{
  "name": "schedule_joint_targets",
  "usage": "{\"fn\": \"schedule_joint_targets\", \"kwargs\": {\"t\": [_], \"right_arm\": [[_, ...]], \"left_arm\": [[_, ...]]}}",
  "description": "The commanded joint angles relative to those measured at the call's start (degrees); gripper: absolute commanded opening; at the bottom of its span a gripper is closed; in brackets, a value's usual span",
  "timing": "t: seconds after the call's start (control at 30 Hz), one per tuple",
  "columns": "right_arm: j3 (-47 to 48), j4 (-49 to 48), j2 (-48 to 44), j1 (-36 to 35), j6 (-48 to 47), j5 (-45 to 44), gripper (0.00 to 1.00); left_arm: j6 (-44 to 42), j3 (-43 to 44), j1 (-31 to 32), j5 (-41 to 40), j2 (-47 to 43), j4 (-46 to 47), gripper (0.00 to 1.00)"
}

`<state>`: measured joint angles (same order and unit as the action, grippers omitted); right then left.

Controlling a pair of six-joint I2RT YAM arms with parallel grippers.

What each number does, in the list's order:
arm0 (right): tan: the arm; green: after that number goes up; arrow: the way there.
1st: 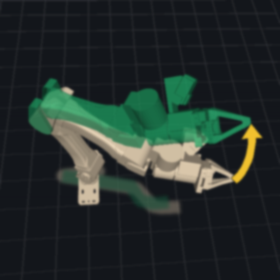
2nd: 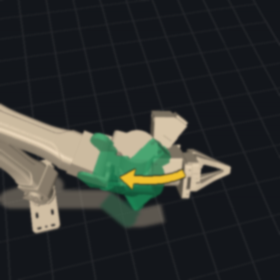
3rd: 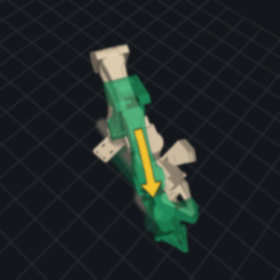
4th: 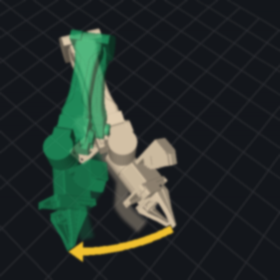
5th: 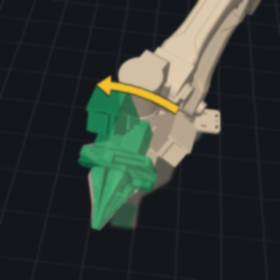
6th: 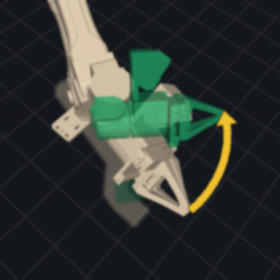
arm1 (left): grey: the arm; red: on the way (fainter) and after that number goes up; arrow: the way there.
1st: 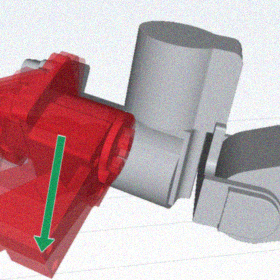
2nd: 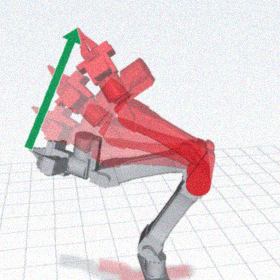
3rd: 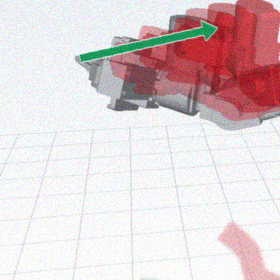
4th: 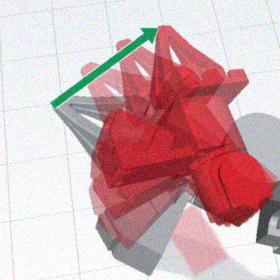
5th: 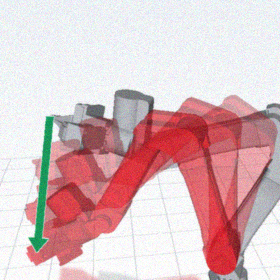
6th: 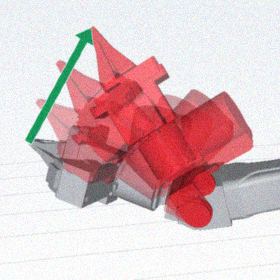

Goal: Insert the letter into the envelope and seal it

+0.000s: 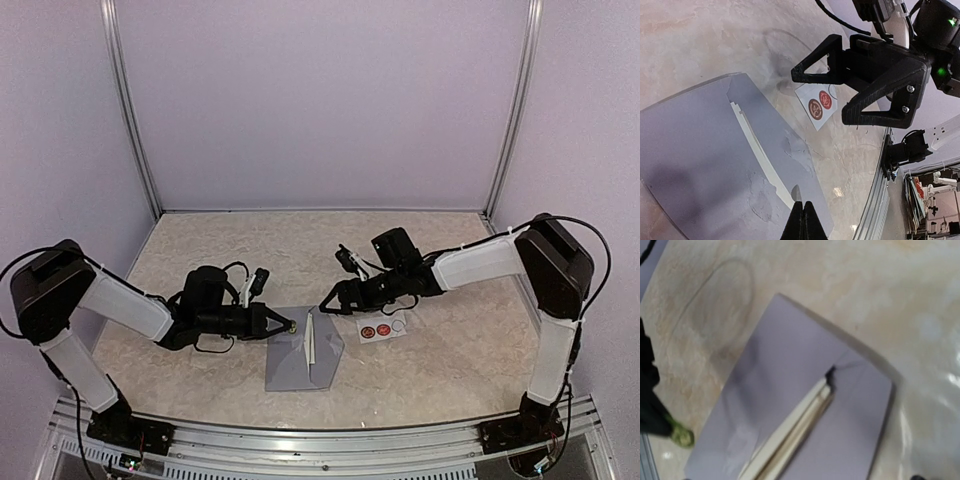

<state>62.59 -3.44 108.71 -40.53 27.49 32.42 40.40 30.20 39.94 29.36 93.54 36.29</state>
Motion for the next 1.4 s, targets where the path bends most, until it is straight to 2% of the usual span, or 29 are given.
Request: {"fn": "schedule_joint_targets", "kwargs": {"t": [0.0, 0.23, 0.4, 0.8, 1.13, 1.37], "right_arm": [[4.3, -1.2, 5.1, -0.4, 0.4, 3.8, 0.91], [6.9, -0.3, 9.4, -0.4, 2.2, 6.7, 0.9], [7.1, 0.4, 10.3, -0.4, 3.8, 9.6, 0.89], [9.0, 4.3, 10.6, -0.9, 6.8, 13.0, 0.88], [6.2, -2.4, 7.9, -1.0, 11.1, 22.1, 0.86], [5.4, -3.9, 7.6, -2.0, 12.4, 25.3, 0.84]], "left_arm": [[-1.0, -0.3, -0.8, 3.6, 2.8, 4.7, 0.0], [-1.2, -0.5, -1.5, 3.6, 6.3, 6.2, 0.0], [-0.6, -1.0, -1.5, 4.5, 9.1, 9.7, 0.0], [-0.8, -2.2, -1.6, 2.9, 11.4, 10.9, 0.0], [-1.4, -2.6, -1.6, 2.0, 12.3, 10.9, 0.0], [-1.7, -3.0, -1.5, 1.2, 12.4, 10.7, 0.0]]}}
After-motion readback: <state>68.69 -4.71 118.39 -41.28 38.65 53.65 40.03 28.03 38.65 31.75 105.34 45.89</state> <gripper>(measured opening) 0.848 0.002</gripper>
